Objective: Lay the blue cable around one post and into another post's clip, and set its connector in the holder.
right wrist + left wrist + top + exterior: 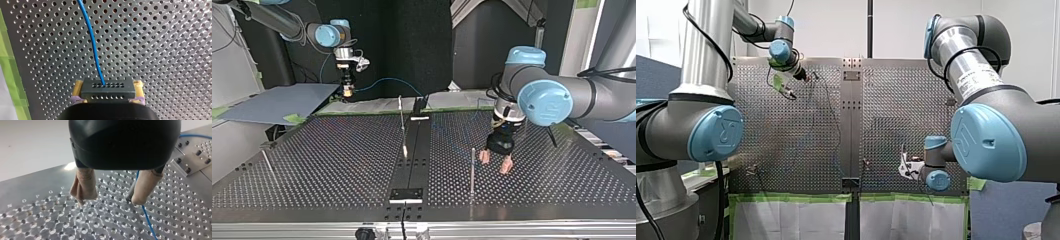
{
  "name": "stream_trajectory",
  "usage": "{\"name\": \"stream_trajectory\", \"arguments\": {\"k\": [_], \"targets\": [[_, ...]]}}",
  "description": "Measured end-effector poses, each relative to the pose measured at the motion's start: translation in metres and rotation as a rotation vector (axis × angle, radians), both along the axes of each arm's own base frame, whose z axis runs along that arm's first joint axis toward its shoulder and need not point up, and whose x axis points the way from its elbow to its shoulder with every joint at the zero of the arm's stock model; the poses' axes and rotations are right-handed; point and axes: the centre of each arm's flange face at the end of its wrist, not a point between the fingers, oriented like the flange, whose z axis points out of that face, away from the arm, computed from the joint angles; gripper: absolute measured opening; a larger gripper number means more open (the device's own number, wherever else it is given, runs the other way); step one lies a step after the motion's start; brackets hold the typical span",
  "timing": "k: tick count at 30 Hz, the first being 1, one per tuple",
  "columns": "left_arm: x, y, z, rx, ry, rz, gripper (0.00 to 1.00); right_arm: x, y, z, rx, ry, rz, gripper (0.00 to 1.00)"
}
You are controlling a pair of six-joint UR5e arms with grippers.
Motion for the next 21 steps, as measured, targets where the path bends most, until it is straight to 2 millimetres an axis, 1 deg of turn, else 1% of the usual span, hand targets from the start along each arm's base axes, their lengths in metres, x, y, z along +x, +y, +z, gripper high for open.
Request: {"name": "stream_trajectory", "arguments": {"k": [3,6,10,12,15,21], "targets": [[-0.007,0.005,-0.001,-0.022,0.012,0.020,1.00,0.001,0.000,0.000,0.000,0.001,0.001,0.00],[-0.012,0.011,-0.007,-0.039,0.029,0.045,1.00,0.001,0.000,0.000,0.000,0.001,0.002,0.00],[-0.021,0.017,-0.014,-0.025,0.044,0.077,1.00,0.001,0.000,0.000,0.001,0.001,0.002,0.00],[-0.027,0.019,-0.014,-0.010,0.046,0.091,1.00,0.001,0.000,0.000,0.001,0.001,0.002,0.00],[-0.035,0.022,-0.008,0.015,0.042,0.109,1.00,0.001,0.000,0.000,0.001,0.001,0.002,0.00],[-0.051,0.025,0.011,0.067,0.015,0.140,1.00,-0.001,-0.001,0.000,0.001,0.000,-0.006,0.00]]}}
